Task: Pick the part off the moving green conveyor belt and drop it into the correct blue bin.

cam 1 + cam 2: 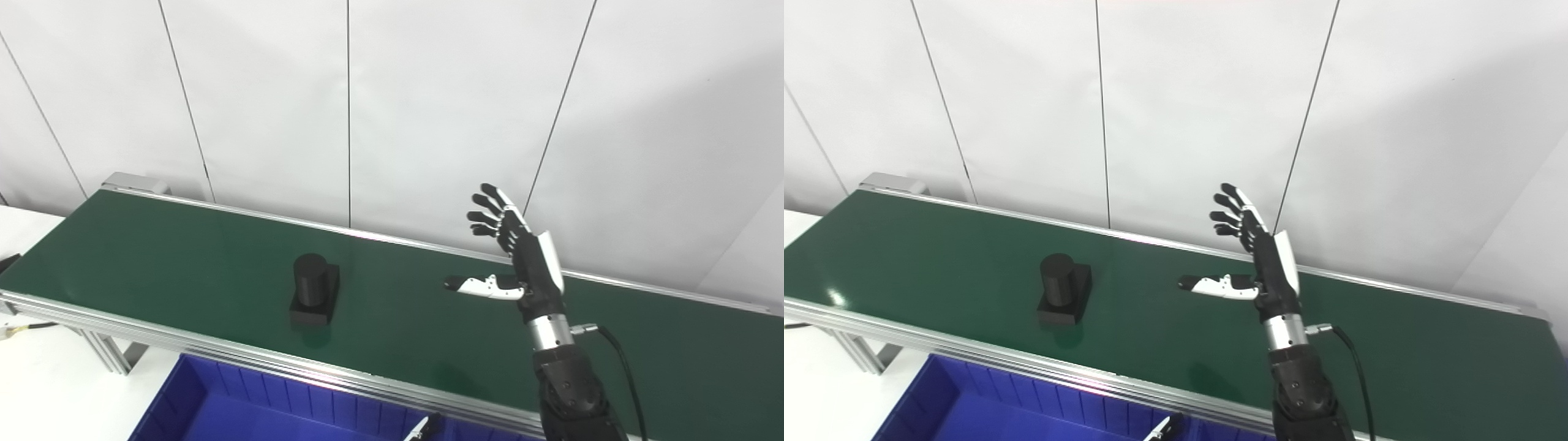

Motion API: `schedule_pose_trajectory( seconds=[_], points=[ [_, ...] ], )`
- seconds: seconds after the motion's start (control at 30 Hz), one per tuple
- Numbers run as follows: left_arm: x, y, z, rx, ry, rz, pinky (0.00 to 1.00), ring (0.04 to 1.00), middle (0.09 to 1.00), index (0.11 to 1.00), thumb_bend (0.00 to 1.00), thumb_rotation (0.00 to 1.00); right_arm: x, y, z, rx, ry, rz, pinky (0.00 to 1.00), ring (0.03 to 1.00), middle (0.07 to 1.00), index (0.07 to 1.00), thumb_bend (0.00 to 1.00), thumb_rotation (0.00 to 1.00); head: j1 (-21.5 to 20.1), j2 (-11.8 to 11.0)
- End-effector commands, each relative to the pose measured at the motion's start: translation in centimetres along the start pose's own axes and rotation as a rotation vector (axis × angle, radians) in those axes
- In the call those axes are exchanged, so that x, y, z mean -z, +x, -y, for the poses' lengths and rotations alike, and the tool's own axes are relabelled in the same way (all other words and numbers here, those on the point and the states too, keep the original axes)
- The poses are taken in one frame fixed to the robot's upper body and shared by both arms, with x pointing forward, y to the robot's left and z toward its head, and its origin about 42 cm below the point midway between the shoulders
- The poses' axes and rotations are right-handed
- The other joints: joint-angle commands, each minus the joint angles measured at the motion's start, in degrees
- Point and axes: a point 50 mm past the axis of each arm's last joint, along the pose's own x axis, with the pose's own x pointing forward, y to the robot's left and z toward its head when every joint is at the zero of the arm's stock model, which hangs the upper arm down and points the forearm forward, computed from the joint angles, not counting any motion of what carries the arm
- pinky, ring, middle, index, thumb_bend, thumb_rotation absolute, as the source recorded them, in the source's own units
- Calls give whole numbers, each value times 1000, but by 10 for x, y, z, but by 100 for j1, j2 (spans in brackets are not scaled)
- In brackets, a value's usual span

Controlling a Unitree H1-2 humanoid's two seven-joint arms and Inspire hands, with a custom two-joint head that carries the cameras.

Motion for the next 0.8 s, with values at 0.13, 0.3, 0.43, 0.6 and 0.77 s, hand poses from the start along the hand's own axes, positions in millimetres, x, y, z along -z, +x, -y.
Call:
schedule_pose_trajectory(
  seconds=[0.13, 0.3, 0.43, 0.6, 0.77],
  points=[
    [-17, 12, 2, -19, 23, 99, 834, 950, 946, 969, 1000, 947, -21, 29, -9, -23, -52, 61, 703, 788, 850, 877, 1000, 342, 111, 16],
    [-18, 15, 6, -24, 22, 102, 816, 939, 942, 952, 1000, 939, -17, 35, -17, -60, -65, 36, 674, 787, 843, 868, 1000, 343, 180, 18],
    [-19, 15, 9, -22, 24, 104, 803, 931, 935, 946, 1000, 932, -12, 41, -26, -75, -58, 4, 684, 780, 837, 869, 1000, 344, 185, 15],
    [-20, 14, 12, -20, 6, 106, 791, 929, 932, 943, 1000, 919, -7, 47, -38, -81, -28, -43, 699, 773, 841, 871, 1000, 346, 181, 35],
    [-22, 12, 14, -10, -1, 112, 807, 944, 945, 954, 1000, 916, -3, 53, -47, -104, -64, -70, 649, 766, 839, 869, 1000, 367, 157, 61]
  ],
)
